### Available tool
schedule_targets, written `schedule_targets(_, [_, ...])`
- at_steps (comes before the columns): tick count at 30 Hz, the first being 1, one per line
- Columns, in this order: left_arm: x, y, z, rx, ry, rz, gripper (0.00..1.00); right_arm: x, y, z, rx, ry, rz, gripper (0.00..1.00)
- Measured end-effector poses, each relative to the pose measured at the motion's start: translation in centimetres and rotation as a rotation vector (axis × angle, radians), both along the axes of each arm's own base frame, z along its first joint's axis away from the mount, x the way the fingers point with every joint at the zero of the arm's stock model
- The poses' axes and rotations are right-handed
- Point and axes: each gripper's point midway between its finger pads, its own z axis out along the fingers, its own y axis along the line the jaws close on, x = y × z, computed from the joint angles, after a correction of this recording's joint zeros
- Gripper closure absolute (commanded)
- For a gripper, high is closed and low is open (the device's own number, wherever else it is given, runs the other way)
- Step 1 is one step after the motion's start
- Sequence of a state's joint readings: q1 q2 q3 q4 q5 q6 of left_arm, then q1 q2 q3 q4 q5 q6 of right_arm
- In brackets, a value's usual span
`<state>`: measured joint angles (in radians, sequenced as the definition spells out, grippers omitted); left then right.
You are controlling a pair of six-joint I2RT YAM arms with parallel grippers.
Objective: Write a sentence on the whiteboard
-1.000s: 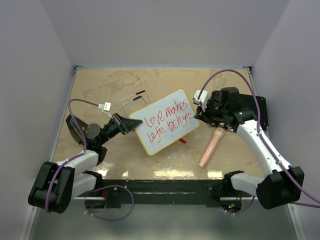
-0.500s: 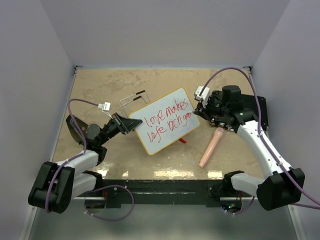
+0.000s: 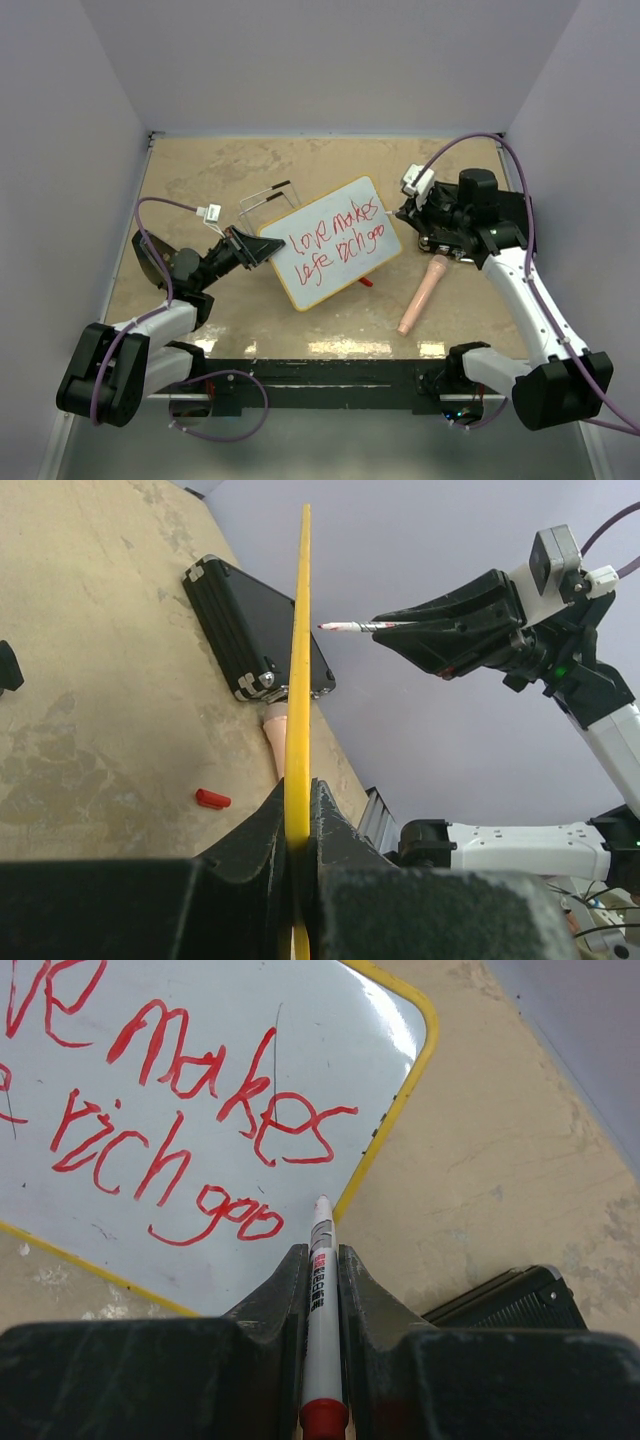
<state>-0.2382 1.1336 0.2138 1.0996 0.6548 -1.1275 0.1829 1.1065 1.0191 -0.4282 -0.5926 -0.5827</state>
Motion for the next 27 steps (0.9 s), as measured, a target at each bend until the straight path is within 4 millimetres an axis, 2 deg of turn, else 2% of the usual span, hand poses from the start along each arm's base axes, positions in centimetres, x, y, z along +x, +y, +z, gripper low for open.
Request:
schedule_targets(6, [-0.1,-0.1,0.0,-0.002,0.005,-0.009,1.00,0.7,0.1,-1.1,-0.005,0.030,0.000,1.00])
schedule_targets(15, [0.0,-0.1,-0.2,-0.001,0.012,-0.008,1.00,0.9,0.2,-1.3,-0.007,0.034,0.002,1.00])
schedule_targets(27, [0.0,-0.1,-0.4,0.001,0.018,-0.007,1.00,-0.7,-0.3,-3.1,-0.069,0.093,0.037,1.00])
